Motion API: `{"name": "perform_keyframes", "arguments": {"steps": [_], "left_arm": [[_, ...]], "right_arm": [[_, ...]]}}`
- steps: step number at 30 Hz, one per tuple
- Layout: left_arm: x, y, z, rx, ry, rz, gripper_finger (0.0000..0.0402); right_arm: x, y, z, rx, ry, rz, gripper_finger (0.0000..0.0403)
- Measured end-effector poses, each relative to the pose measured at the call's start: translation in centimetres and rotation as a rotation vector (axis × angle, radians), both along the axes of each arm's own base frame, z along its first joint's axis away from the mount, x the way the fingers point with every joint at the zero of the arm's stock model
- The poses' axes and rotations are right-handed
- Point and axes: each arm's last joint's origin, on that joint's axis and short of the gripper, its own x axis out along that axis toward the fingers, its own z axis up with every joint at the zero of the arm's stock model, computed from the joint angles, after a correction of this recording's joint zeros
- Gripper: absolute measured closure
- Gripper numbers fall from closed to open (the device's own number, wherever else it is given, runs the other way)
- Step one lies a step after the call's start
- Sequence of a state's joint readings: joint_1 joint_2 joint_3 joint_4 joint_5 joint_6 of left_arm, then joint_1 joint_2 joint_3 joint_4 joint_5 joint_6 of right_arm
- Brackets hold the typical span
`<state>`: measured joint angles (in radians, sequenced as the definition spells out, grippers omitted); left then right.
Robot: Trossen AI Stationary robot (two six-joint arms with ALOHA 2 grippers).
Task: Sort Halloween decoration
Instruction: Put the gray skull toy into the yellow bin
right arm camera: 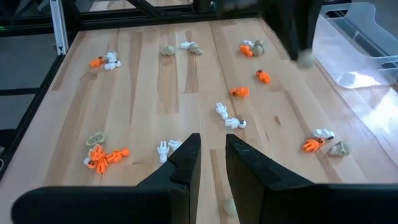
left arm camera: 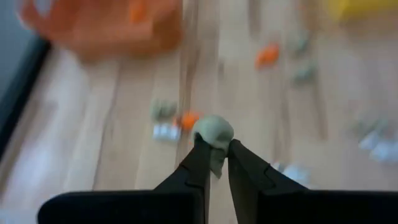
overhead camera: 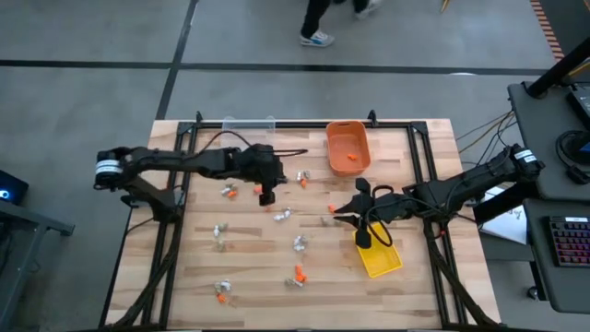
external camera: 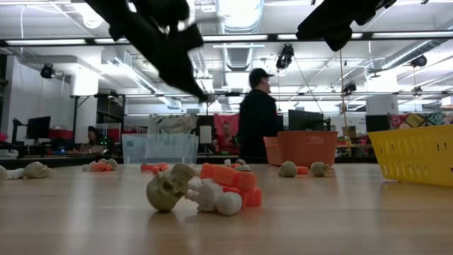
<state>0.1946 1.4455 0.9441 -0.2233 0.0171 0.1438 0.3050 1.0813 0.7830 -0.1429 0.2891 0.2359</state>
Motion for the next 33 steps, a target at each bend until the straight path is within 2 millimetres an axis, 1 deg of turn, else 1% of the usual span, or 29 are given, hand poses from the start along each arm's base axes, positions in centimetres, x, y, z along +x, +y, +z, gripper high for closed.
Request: {"name": "perform_keyframes", "arguments": {"steps": [3,6,8,10,12,18,21,25,29,33], "left_arm": [[-0.1,-1.3,1.6,-0.016,-0.153,-0.008,0.0383],[0.1,-2.6,2.6,-0.043,-0.288,-0.029,0.0383],[0.3,-3.6,2.9,-0.058,-0.376,-0.052,0.0383],[0.8,-4.6,3.0,-0.069,-0.474,-0.084,0.0385],[1.3,-5.7,2.8,-0.081,-0.555,-0.118,0.0387],[3.9,-8.8,1.7,-0.108,-0.715,-0.211,0.0389],[5.3,-9.8,0.6,-0.115,-0.733,-0.233,0.0389],[7.2,-10.5,-0.7,-0.12,-0.709,-0.241,0.0389],[9.7,-11.4,-1.6,-0.131,-0.7,-0.251,0.0389],[12.3,-12.0,-2.4,-0.134,-0.694,-0.257,0.0389]], "right_arm": [[0.0,0.0,0.0,0.001,-0.002,0.0,0.0337],[0.0,0.0,0.0,0.002,-0.003,0.0,0.0337],[0.0,0.0,0.0,0.003,-0.003,0.002,0.0337],[-0.1,0.0,0.2,0.008,-0.003,0.011,0.0337],[-0.1,0.2,0.7,0.031,-0.013,0.052,0.0337],[-0.9,1.5,3.5,0.083,-0.083,0.269,0.0337],[-1.9,2.2,5.0,0.064,-0.133,0.346,0.0337],[-3.4,3.1,6.6,0.047,-0.198,0.426,0.0337],[-4.6,3.8,7.2,0.034,-0.233,0.485,0.0337],[-5.0,4.1,7.4,0.036,-0.245,0.506,0.0337]]}}
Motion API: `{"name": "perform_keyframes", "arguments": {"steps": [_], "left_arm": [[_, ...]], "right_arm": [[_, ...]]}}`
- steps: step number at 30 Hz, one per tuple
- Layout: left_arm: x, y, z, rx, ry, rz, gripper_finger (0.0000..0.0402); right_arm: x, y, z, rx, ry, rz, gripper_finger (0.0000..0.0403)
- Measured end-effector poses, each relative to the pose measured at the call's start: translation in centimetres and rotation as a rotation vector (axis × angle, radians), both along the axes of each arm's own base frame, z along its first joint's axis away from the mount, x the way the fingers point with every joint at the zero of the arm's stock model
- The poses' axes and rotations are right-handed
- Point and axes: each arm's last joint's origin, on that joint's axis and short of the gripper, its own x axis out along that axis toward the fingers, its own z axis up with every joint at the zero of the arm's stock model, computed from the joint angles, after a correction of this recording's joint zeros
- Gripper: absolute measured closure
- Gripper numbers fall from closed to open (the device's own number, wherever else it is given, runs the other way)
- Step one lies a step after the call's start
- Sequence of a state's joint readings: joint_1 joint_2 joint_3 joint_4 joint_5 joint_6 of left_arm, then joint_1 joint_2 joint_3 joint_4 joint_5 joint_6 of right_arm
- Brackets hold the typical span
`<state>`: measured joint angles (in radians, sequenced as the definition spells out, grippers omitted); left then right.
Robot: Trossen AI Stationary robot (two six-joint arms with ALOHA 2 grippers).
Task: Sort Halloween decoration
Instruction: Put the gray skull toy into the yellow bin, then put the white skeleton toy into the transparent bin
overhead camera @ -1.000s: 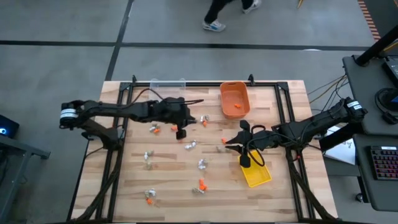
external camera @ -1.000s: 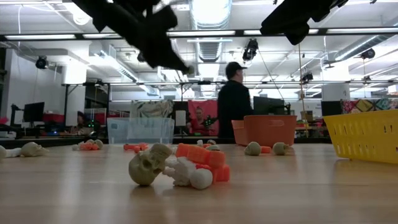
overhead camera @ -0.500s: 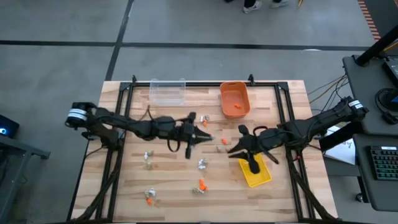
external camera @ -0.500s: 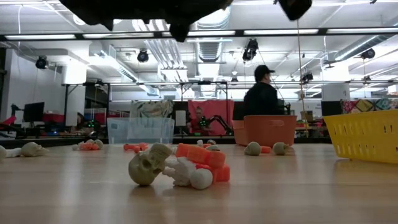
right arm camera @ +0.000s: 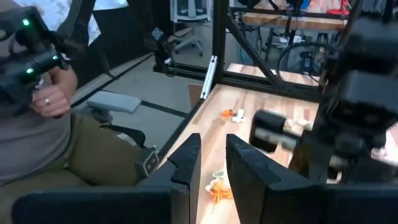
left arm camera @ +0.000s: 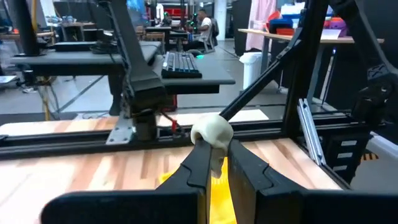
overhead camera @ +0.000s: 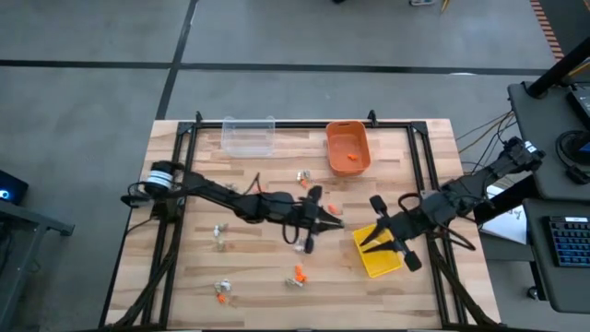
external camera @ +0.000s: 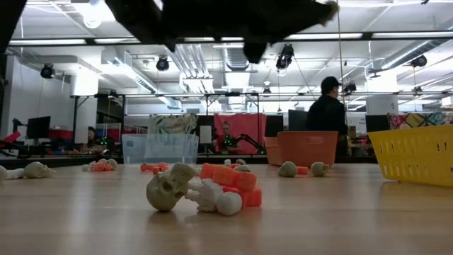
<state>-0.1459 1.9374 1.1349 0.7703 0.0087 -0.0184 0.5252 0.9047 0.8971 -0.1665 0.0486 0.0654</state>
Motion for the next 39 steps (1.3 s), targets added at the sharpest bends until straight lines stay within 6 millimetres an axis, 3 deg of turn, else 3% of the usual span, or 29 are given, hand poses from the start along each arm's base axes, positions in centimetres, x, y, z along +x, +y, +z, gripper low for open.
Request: {"name": "perform_keyframes", "arguments": {"steps": [9,18,25,39], "left_arm": [[4.9,-0.6,-2.7,-0.015,0.094,0.005,0.0389],[7.3,-1.0,-6.2,-0.087,0.154,0.012,0.0389],[7.8,-1.0,-6.9,-0.094,0.199,0.016,0.0385],[7.8,-1.0,-7.0,-0.092,0.211,0.015,0.0313]], "right_arm": [[0.1,0.2,-0.2,-0.013,0.006,0.007,0.0337],[0.1,0.2,-0.2,-0.029,-0.004,0.012,0.0337],[0.1,0.2,-0.2,-0.027,-0.003,0.011,0.0337],[0.1,0.2,-0.2,-0.028,-0.003,0.009,0.0337]]}}
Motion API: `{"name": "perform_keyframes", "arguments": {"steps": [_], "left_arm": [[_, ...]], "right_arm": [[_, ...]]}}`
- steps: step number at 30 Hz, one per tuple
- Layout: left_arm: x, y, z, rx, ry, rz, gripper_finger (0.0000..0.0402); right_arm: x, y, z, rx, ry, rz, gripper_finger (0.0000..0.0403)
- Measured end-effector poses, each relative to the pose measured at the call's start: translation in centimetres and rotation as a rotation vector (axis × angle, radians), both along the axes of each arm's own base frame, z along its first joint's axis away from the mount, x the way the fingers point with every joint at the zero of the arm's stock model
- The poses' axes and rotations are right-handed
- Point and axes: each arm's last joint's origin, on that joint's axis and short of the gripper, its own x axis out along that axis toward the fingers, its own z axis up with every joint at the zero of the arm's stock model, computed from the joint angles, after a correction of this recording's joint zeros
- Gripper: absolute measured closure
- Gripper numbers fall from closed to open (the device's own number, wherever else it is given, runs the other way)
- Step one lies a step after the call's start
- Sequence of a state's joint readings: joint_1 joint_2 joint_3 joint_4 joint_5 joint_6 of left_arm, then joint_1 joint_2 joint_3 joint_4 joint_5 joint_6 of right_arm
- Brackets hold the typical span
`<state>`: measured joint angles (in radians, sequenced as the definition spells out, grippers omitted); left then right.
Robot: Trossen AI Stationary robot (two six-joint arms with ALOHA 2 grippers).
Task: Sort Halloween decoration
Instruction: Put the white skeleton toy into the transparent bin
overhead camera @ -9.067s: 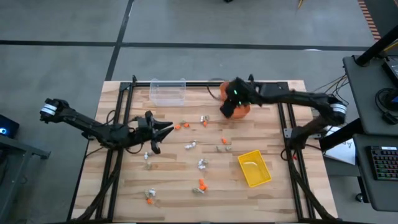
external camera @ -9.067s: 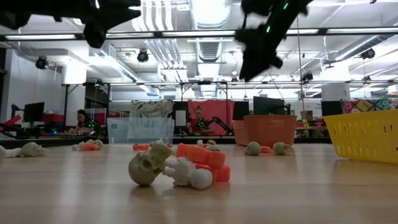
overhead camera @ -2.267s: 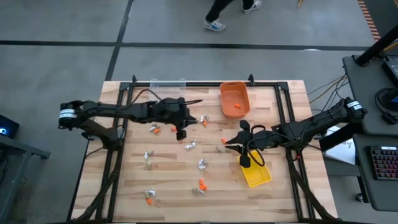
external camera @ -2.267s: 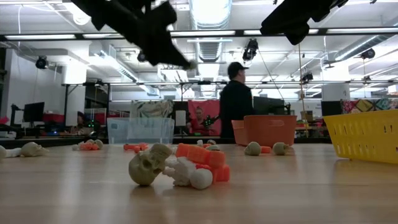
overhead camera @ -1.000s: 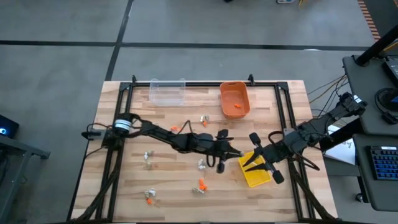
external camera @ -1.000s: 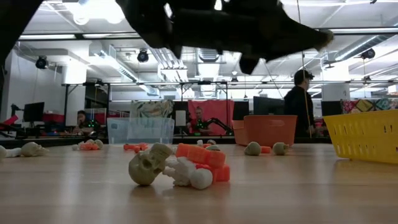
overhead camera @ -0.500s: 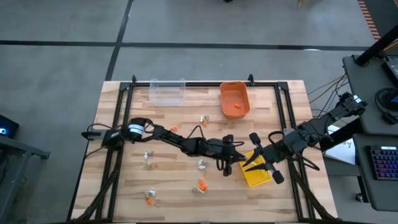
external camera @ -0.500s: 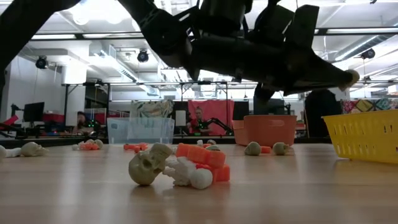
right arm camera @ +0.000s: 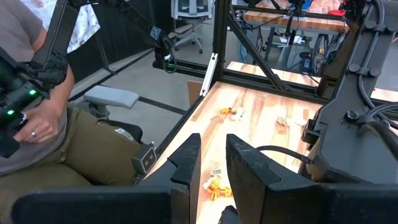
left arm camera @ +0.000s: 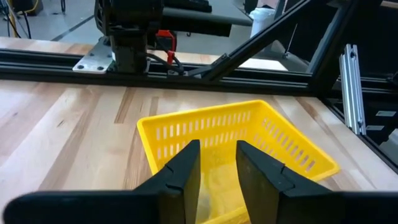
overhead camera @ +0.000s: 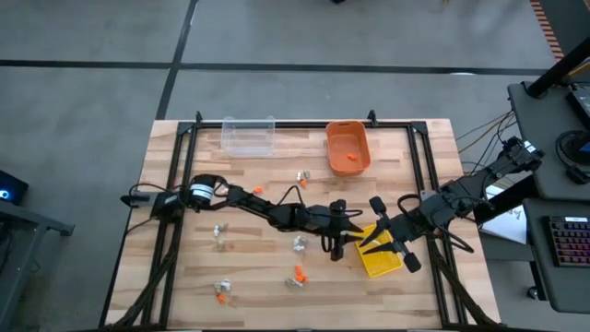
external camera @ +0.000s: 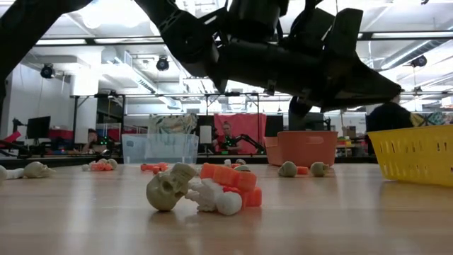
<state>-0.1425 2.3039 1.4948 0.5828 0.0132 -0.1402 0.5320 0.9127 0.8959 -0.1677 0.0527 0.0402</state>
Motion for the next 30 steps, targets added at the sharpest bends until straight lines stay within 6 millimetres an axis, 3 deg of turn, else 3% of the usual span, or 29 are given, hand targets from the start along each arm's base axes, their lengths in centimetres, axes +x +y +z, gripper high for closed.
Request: {"name": "perform_keyframes", "arguments": {"steps": [7,14,20,24,30], "left_arm": [[-0.1,0.0,0.4,0.01,0.017,-0.035,0.0302],[-1.9,0.2,4.0,0.104,0.178,-0.075,0.0302],[-5.7,1.0,7.5,0.218,0.434,-0.042,0.0302],[-9.3,1.8,8.8,0.297,0.605,0.025,0.0302],[-15.0,2.9,10.0,0.306,0.639,0.127,0.0302]], "right_arm": [[0.0,0.0,0.0,0.0,0.0,-0.001,0.0337],[0.1,-0.1,0.0,-0.004,-0.003,-0.032,0.0337],[0.2,-0.2,-0.1,-0.021,-0.008,-0.098,0.0337],[0.4,-0.2,-0.3,-0.028,-0.004,-0.112,0.0337],[1.0,0.0,-0.9,-0.059,0.013,-0.158,0.0337]]}}
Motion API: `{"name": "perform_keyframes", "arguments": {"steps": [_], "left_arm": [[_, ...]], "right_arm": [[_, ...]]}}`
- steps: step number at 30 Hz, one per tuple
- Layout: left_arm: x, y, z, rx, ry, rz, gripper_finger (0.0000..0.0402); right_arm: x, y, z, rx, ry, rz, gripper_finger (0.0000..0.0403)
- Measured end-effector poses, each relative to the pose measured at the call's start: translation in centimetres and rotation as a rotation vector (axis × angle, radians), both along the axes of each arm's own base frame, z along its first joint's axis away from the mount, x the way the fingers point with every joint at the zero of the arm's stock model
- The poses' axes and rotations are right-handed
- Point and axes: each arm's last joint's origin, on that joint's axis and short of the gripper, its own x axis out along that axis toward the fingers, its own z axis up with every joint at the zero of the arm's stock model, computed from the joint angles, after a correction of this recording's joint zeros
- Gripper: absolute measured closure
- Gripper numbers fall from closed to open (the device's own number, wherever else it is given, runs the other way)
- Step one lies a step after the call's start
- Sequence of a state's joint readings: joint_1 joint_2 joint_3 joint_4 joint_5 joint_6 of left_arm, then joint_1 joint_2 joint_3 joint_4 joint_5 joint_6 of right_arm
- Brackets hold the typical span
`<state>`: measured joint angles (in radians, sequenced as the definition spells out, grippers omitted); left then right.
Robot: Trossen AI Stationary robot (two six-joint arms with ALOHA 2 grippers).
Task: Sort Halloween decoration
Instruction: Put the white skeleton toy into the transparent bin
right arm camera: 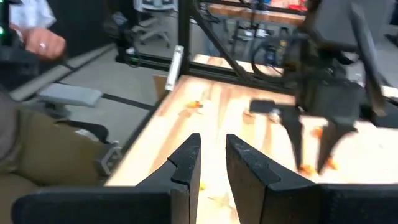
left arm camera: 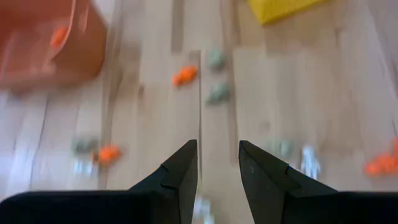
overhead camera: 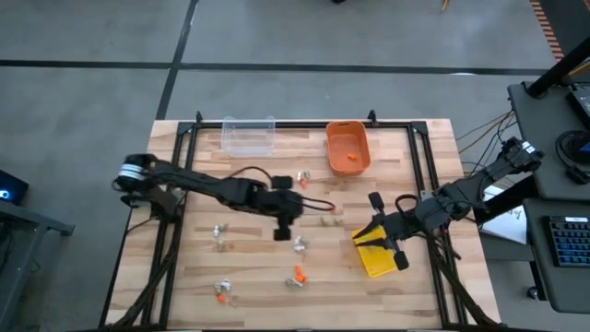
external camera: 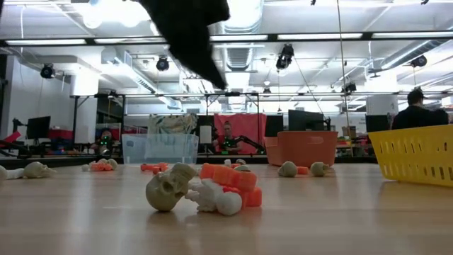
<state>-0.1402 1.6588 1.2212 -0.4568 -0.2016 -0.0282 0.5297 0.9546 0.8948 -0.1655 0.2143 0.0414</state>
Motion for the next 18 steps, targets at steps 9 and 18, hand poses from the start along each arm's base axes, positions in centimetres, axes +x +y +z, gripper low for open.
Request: {"name": "perform_keyframes", "arguments": {"steps": [9,18], "left_arm": [[-7.7,0.8,-3.5,-0.085,0.075,0.116,0.0302],[-9.1,0.9,-6.8,-0.191,-0.092,0.183,0.0302]], "right_arm": [[1.4,0.4,-1.4,-0.063,0.04,-0.105,0.0337],[2.7,0.9,-2.6,-0.115,0.052,-0.177,0.0337]]}}
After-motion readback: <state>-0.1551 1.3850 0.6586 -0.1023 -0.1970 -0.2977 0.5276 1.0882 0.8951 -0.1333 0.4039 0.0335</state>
